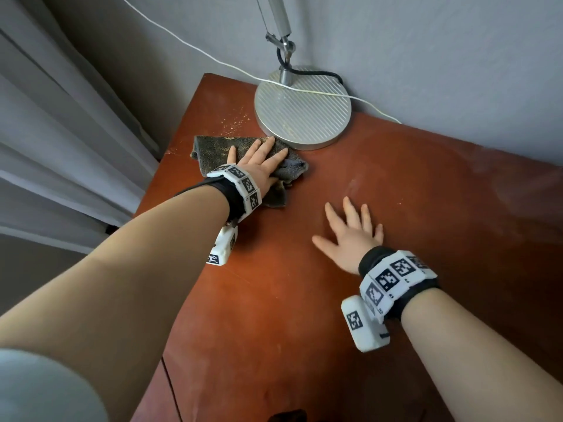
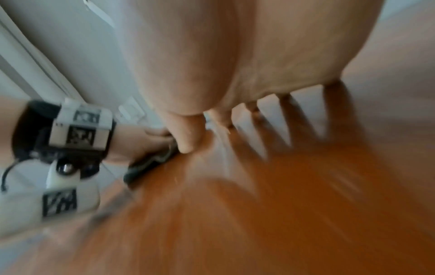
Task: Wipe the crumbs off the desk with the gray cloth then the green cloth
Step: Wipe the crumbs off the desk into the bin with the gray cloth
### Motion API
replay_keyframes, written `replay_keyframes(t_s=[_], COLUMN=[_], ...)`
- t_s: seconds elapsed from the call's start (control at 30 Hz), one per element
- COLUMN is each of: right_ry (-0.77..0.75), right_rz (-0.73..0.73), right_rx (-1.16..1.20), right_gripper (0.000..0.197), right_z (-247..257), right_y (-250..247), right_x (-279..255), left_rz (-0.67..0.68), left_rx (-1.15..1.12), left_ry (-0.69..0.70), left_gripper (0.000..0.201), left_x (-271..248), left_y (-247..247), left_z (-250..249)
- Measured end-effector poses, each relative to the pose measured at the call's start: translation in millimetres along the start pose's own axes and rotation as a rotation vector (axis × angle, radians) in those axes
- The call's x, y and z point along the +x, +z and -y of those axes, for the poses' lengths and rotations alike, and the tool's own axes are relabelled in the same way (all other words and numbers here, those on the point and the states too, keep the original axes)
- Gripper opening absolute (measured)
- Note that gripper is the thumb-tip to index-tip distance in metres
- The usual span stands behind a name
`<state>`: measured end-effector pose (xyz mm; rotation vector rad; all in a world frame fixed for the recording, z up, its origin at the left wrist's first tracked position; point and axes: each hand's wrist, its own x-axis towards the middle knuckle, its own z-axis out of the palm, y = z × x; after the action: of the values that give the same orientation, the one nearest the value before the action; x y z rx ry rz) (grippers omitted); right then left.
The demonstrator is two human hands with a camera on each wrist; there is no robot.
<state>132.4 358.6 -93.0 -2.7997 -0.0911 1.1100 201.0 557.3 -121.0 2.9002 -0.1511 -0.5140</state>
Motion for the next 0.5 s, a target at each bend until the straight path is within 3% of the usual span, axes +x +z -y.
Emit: replay_keyframes(t_s=[0.13, 0.3, 0.5], right_ry=[0.074, 0.217, 0.263], right_rz=[-0.206, -0.133, -0.118], right_rx=[0.138, 0.087, 0.064], right_gripper=[0.072, 0.082, 0.082], right_z=[18.4, 45.1, 52.3], right_y=[-38.3, -36.0, -31.4], right_x=[32.2, 73.6, 76.0], left_rz=[0.032, 0.07, -0.063], left_rx=[0.015, -0.007, -0.28], left_ry=[-0.123, -0.397, -0.505], left_gripper=[0.059, 0.065, 0.056], left_x=[3.7, 6.6, -7.1], left_y=[-7.8, -27.5, -39.9], left_z=[16.4, 64.3, 129.7])
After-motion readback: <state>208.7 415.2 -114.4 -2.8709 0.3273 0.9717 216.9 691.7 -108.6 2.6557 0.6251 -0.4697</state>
